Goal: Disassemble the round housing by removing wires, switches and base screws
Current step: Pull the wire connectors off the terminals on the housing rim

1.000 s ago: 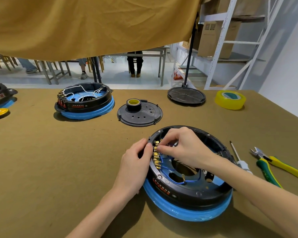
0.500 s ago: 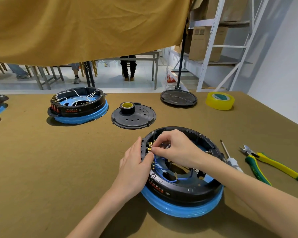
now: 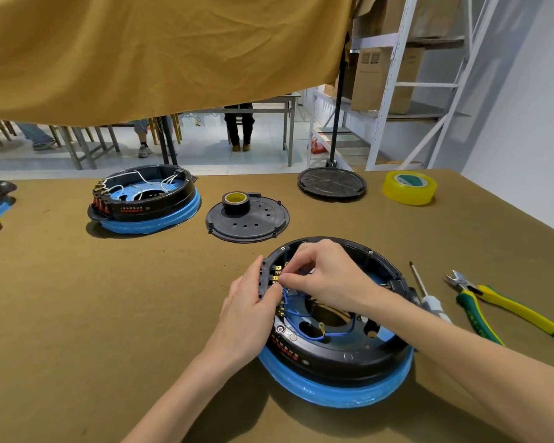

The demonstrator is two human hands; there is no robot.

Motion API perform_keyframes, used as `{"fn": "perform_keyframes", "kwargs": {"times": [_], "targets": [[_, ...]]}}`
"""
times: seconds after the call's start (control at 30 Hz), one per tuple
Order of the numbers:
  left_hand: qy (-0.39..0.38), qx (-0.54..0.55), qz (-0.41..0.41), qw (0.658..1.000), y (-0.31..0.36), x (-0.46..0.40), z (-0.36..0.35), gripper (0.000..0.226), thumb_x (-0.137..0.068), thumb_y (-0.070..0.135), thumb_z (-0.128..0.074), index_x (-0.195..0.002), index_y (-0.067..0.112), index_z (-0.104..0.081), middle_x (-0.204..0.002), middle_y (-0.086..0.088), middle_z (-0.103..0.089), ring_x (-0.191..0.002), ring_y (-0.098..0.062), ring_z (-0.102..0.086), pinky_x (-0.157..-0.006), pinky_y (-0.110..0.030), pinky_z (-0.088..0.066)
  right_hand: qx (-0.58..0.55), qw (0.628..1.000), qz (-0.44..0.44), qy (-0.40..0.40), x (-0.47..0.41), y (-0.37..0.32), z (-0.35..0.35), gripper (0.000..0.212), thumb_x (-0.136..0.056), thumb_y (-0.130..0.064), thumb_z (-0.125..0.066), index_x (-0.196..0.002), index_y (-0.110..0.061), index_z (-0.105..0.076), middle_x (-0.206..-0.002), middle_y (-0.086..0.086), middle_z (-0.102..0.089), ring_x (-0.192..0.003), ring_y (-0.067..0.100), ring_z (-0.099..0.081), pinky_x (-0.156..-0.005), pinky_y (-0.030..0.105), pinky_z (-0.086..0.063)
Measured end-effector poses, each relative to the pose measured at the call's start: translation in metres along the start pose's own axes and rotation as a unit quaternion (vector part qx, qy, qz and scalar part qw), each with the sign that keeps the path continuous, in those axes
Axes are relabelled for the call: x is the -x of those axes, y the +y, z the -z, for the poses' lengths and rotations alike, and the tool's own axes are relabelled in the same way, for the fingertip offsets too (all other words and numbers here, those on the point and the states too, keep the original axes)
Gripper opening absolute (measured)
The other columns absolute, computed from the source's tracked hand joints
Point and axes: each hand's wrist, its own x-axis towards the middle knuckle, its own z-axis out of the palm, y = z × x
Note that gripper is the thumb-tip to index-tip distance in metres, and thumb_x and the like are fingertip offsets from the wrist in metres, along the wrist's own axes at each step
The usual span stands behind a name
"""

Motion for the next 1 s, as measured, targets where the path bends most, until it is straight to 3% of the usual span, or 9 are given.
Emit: {"fn": "perform_keyframes", "kwargs": {"times": [0.2, 0.43, 0.73, 1.0], "targets": [[0.008, 0.002, 0.001, 1.000, -0.005, -0.004, -0.001, 0.061, -0.105, 0.048, -0.043, -0.159, 0.045, -0.016, -0.165, 0.007, -0.028, -0.151, -0.013, -0.025, -0.122, -0.046, -0.023, -0.001, 1.000, -0.001, 0.003, -0.002, 0.000, -0.001, 0.008, -0.085, -0.023, -0.079, -0.085, -0.017, -0.083, -0.082, -0.006, -0.069, -0.076, 0.009, -0.065, -0.068, 0.024, -0.054], [0.024, 0.012, -0.005, 1.000, -0.006, -0.005, -0.002, 0.059, -0.106, 0.043, -0.045, -0.160, 0.042, -0.020, -0.163, 0.007, -0.032, -0.149, -0.010, -0.028, -0.123, -0.046, -0.025, -0.005, 0.999, 0.014, 0.031, 0.003, 0.001, 0.000, 0.006, -0.085, -0.022, -0.079, -0.081, -0.018, -0.082, -0.080, -0.006, -0.069, -0.074, 0.010, -0.065, -0.070, 0.030, -0.054], [0.017, 0.017, -0.017, 1.000, -0.008, -0.004, -0.003, 0.060, -0.105, 0.043, -0.045, -0.160, 0.042, -0.019, -0.164, 0.010, -0.029, -0.137, 0.004, -0.024, -0.113, -0.030, -0.021, 0.015, 0.999, 0.009, 0.030, 0.007, -0.002, -0.001, 0.007, -0.088, -0.024, -0.075, -0.084, -0.021, -0.080, -0.079, -0.009, -0.070, -0.075, 0.007, -0.065, -0.067, 0.024, -0.054], [0.024, 0.013, -0.023, 0.999, -0.010, -0.004, -0.003, 0.060, -0.106, 0.042, -0.044, -0.160, 0.040, -0.019, -0.164, 0.010, -0.029, -0.146, -0.004, -0.026, -0.119, -0.036, -0.022, 0.022, 0.999, -0.012, 0.044, 0.009, -0.002, 0.002, 0.008, -0.086, -0.029, -0.078, -0.083, -0.022, -0.083, -0.082, -0.009, -0.070, -0.078, 0.006, -0.065, -0.073, 0.030, -0.056]]}}
